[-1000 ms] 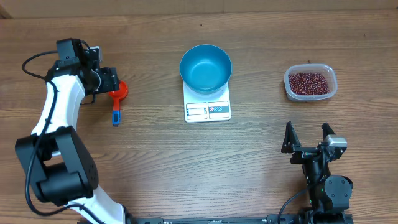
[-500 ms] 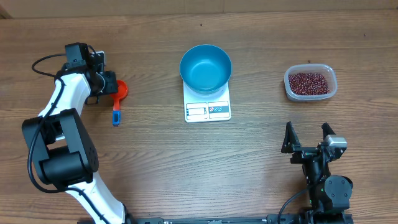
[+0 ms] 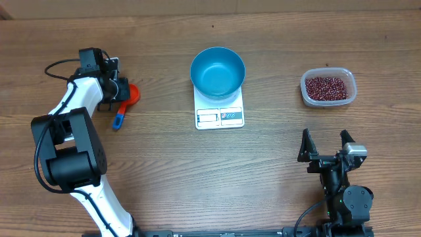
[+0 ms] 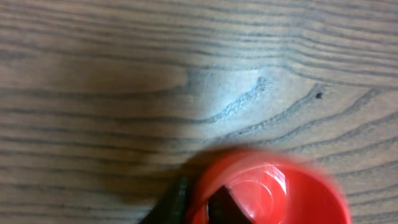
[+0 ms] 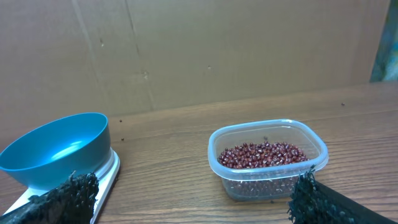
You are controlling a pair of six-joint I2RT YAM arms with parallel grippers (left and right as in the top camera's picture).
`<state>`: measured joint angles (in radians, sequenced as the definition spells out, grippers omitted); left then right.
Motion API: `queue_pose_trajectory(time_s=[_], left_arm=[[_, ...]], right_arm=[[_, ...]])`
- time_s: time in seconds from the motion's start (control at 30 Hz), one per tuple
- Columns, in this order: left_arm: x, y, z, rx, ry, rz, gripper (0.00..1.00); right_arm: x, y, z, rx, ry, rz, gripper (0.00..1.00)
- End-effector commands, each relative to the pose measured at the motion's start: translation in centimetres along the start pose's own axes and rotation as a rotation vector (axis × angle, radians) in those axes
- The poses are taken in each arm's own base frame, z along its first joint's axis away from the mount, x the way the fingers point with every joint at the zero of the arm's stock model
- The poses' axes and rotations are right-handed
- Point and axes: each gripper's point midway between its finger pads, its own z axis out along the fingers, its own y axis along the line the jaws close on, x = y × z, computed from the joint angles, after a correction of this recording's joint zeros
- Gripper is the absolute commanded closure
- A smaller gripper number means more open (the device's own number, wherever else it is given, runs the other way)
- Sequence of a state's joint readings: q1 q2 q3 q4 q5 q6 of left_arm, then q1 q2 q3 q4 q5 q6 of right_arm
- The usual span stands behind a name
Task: Scoop item into bowl and weigh 150g on scale
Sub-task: 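Lift the red scoop with the left gripper toward the right gripper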
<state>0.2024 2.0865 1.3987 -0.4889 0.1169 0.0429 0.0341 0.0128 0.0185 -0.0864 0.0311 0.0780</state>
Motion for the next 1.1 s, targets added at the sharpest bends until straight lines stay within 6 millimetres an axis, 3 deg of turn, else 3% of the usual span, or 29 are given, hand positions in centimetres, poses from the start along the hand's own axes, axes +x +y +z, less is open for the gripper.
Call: queue_pose_trajectory(time_s=[0.0,0.17,0.4,0.5,0.67,0.73,0.8,1.0,1.07], left_arm=[[-0.7,-0.5,0.4,0.011,-0.015,-0.064,0.96],[-2.8,-0.6,-1.4,0.015,-0.071,-0.205,0.96],[-8.3,-1.2,-8.7,0.076,-0.228,-0.596,0.96],[-9.7,-2.0,-11.8,0.152,-0.274,-0.819,0.96],[-10.4,-5.8,-15.3,0.391,-0.208,-1.029,0.96],[-10.2,-8.1,-16.0,0.494,-0.135,-1.048,0.96],[-9.9,-9.6,-16.2,0.543,-0.093,-1.031,0.96],[-9.7,-14.0,-16.5,0.602,-0.048,-0.977,0.96],[-10.0,-15.3,-16.7,0.627,-0.058,-0.945,0.96]], right_arm=[[0.2,0.0,0.0,0.003,-0.005,-0.001,0.0],[0.2,0.0,0.0,0.003,-0.005,-0.001,0.0],[0.2,0.0,0.0,0.003,-0.005,-0.001,0.0],[0.2,0.0,0.0,0.003,-0.005,-0.001,0.0],[-0.4,0.1,0.0,-0.004,-0.026,0.001,0.0],[-0.3,1.6,-0.1,-0.09,-0.017,0.02,0.0],[-0.9,1.8,-0.1,-0.102,-0.041,0.024,0.0],[-2.2,6.5,-1.4,-0.38,-0.081,0.002,0.0],[-2.2,7.1,-1.7,-0.416,-0.066,0.001,0.0]])
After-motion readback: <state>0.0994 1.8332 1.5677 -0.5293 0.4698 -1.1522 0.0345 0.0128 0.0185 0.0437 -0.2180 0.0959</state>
